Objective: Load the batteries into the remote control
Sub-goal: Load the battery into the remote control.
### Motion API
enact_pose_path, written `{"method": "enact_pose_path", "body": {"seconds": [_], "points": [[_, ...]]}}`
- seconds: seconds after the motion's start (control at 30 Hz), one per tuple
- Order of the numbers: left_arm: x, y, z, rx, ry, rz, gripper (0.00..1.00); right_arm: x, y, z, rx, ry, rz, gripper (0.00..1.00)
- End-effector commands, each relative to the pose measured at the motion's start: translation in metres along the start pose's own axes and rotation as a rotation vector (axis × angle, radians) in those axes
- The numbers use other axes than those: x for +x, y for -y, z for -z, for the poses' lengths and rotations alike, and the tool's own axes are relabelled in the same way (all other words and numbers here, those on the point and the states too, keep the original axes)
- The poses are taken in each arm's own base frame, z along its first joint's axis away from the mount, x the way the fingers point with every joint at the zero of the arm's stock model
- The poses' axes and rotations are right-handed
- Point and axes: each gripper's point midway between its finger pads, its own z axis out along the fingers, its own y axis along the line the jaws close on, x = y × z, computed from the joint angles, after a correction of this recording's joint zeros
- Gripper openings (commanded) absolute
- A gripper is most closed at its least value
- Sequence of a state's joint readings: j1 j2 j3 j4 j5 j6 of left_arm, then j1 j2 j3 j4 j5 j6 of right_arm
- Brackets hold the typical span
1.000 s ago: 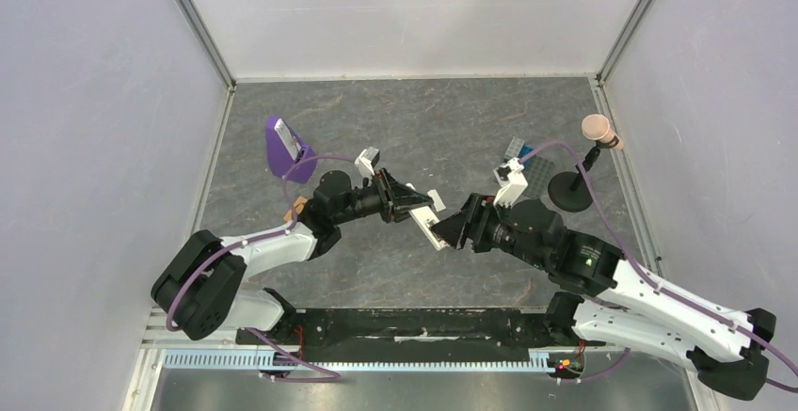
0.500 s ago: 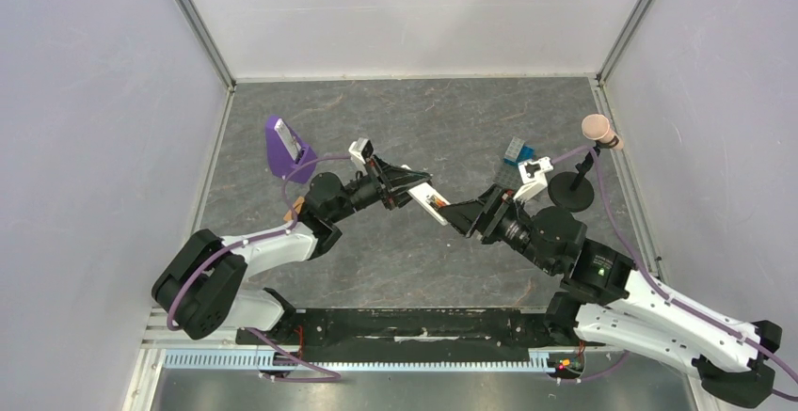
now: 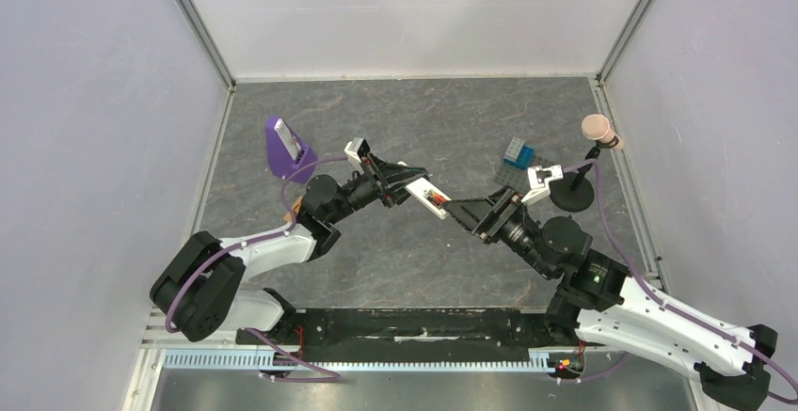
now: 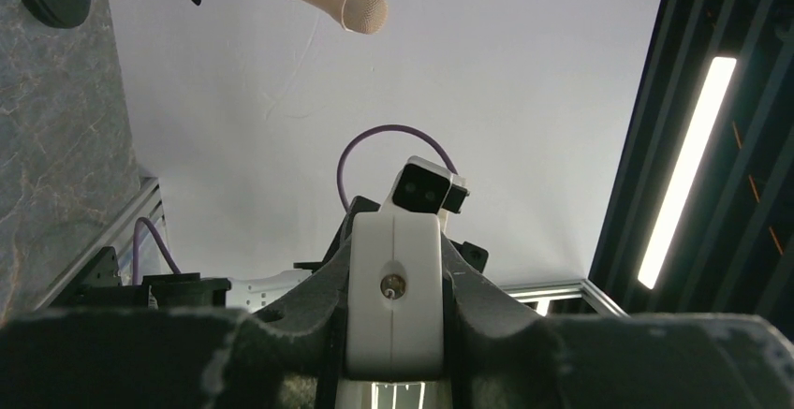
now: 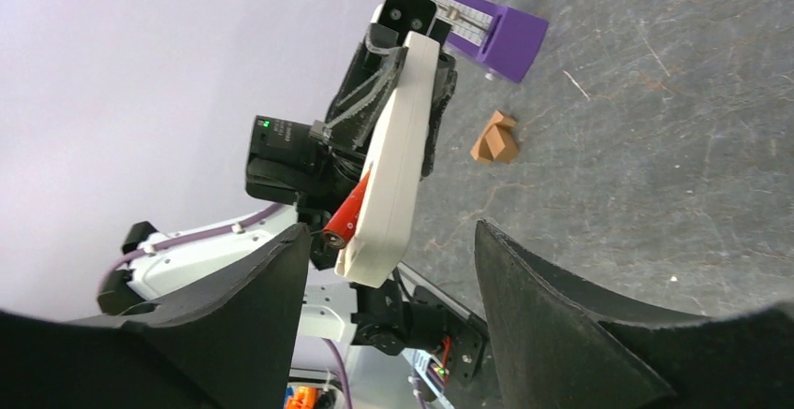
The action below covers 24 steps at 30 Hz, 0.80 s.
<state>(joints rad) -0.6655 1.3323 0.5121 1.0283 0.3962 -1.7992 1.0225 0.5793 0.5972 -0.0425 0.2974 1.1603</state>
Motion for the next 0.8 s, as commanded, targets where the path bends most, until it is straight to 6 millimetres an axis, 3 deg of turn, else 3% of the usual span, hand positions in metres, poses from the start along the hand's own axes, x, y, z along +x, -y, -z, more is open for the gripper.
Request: {"method": "enact_pose_path", "body": {"seconds": [0.0,0.33,0.77], "points": [[0.006,0.025,0.005,0.092,-0.01,0.024,0.02,-0.018,-0.016,0.002,-0.076,0.085,-0.073,0.66],[0.008,0.025,0.007,0.102,-0.02,0.03,0.02,-0.017,-0.013,0.003,-0.085,0.09,-0.087,0.52],[0.011,0.023,0.008,0.091,-0.029,0.016,0.02,-0.008,0.0,-0.005,-0.02,0.066,-0.086,0.45]]}}
